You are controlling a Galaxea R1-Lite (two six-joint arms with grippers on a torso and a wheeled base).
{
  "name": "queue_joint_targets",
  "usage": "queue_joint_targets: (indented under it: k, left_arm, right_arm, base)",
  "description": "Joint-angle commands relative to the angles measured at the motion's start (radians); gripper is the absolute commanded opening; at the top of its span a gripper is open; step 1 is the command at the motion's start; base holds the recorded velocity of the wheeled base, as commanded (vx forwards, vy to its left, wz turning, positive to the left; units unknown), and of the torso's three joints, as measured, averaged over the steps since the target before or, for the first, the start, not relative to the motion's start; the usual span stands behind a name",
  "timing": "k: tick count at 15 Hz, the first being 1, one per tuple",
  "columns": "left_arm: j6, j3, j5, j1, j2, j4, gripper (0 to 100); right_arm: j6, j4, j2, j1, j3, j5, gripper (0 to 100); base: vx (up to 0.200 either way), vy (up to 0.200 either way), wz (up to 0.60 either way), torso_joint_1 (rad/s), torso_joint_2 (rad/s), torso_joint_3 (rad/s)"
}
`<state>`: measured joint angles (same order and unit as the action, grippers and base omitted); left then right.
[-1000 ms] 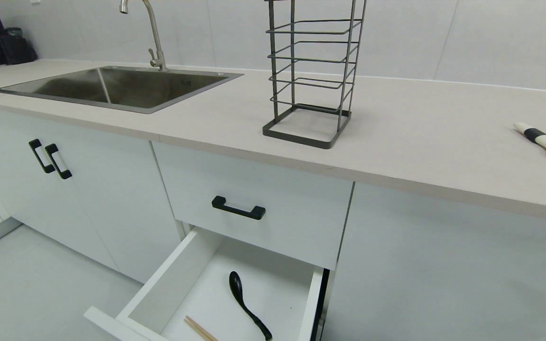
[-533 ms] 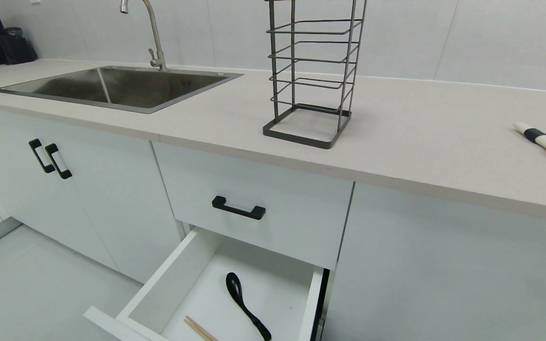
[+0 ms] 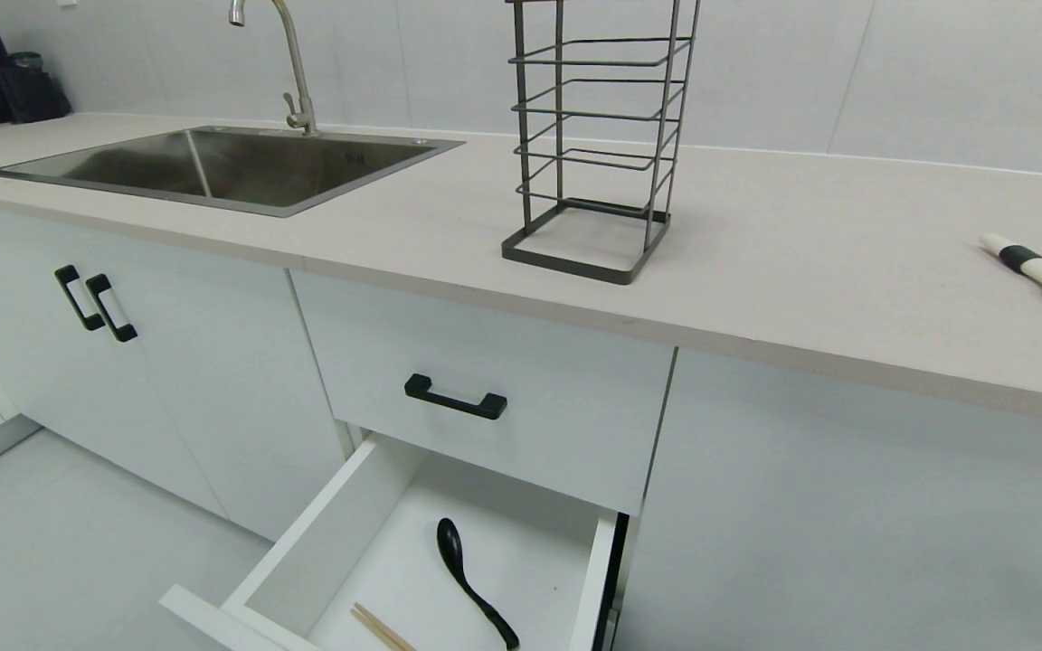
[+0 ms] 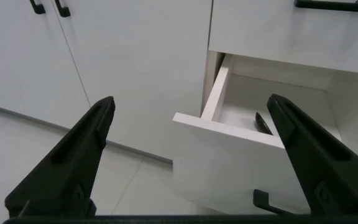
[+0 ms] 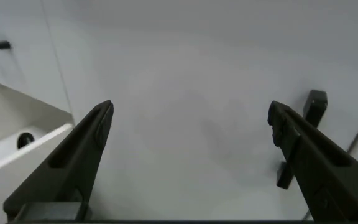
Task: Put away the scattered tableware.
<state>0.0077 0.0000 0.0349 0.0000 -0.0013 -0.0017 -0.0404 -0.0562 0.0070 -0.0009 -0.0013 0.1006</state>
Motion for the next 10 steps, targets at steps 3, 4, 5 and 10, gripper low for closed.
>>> queue_joint_targets:
  k: [3, 4, 5, 10]
  left_arm:
    - [-0.003, 0.0, 0.005, -0.002, 0.001, -0.001, 100]
    - [-0.003, 0.0, 0.007, 0.0, 0.001, -0.001, 100]
    - [-0.003, 0.0, 0.008, -0.002, 0.001, -0.001, 100]
    - [0.044, -0.086, 0.079, 0.005, 0.044, -0.218, 100]
  right_arm:
    - [0.025, 0.061, -0.005, -0.001, 0.0, -0.093, 100]
    - [0.031, 0.062, -0.005, -0.001, 0.0, -0.105, 100]
    - [0.033, 0.062, -0.005, -0.001, 0.0, -0.108, 100]
    - [0.036, 0.062, -0.005, -0.001, 0.001, -0.108, 100]
  base:
    - [0.0, 0.0, 0.0, 0.0, 0.0, 0.0]
    - [0.0, 0.0, 0.0, 0.0, 0.0, 0.0]
    - [0.0, 0.0, 0.0, 0.0, 0.0, 0.0]
    - [0.0, 0.0, 0.0, 0.0, 0.0, 0.0]
